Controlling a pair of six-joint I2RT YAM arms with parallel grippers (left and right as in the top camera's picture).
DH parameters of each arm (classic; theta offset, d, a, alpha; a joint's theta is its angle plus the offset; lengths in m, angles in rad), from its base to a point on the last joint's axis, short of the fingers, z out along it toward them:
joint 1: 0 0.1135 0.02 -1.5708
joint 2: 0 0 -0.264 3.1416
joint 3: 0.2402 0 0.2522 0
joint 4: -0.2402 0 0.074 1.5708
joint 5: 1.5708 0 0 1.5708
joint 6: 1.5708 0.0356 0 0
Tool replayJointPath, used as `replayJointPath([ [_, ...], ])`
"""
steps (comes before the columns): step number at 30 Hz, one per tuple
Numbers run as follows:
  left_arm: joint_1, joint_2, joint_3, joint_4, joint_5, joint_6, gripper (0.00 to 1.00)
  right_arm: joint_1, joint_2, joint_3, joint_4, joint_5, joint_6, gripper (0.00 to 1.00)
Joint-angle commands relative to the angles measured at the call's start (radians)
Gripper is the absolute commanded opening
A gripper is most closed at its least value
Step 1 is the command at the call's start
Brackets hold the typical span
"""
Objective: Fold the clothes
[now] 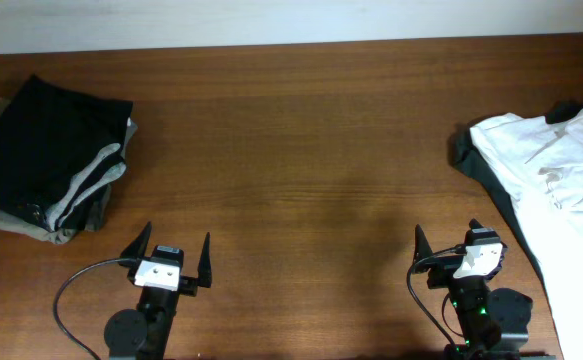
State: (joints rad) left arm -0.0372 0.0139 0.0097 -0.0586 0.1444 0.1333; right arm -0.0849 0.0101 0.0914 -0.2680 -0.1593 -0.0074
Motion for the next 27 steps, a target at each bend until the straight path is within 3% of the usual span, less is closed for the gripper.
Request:
replayJointPath([
  [1, 0.001, -0.007, 0.000, -0.010, -0.011, -0.009, 0.99, -0.007, -0.004, -0.008, 0.000, -0.009, 0.002, 0.99],
  [27, 0.001, -0.007, 0.000, 0.020, -0.018, -0.005, 0.99, -0.007, -0.004, -0.008, 0.010, -0.019, 0.002, 0.99],
])
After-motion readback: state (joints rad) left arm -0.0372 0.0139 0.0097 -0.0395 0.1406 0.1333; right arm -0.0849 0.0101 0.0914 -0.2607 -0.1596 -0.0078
